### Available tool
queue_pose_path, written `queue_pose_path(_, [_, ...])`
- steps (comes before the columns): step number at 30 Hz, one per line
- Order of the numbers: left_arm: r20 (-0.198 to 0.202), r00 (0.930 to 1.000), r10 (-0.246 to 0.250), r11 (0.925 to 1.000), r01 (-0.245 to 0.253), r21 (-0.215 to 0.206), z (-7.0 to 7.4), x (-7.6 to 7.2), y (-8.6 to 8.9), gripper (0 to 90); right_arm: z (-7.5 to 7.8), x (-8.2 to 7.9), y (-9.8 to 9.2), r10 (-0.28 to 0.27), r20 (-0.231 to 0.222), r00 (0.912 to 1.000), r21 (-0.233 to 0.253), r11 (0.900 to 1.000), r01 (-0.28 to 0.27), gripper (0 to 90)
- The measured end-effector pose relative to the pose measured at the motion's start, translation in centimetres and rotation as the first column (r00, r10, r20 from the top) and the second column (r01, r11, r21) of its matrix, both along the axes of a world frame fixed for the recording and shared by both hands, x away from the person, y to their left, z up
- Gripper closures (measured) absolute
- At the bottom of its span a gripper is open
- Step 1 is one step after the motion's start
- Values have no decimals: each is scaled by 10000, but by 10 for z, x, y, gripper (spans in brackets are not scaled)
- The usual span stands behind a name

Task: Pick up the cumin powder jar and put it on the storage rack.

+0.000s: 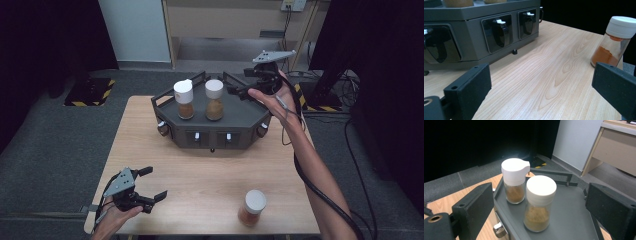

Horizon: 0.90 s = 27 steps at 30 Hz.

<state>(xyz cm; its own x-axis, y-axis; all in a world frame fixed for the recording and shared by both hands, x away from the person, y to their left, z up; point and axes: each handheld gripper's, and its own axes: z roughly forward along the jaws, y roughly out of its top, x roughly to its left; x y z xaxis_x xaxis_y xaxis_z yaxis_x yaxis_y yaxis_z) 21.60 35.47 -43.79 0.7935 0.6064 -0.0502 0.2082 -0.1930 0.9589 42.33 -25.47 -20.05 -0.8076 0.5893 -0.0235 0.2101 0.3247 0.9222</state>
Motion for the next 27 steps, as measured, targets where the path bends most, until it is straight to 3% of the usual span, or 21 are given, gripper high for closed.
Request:
queue_pose_path(7, [2, 10000, 12, 10000, -12, 0, 0, 0, 0, 10, -8, -14, -15, 125, 119, 9999, 292, 9995, -128, 88])
queue_pose_path(17, [5, 10000, 13, 10000, -13, -20, 0, 0, 0, 10, -15, -41, -36, 215, 324, 9992, 360, 9991, -227, 88])
queue_pose_path(27, [-10, 10000, 27, 10000, -27, -15, 0, 0, 0, 10, -33, -66, -55, 235, 372, 9990, 401, 9989, -250, 88])
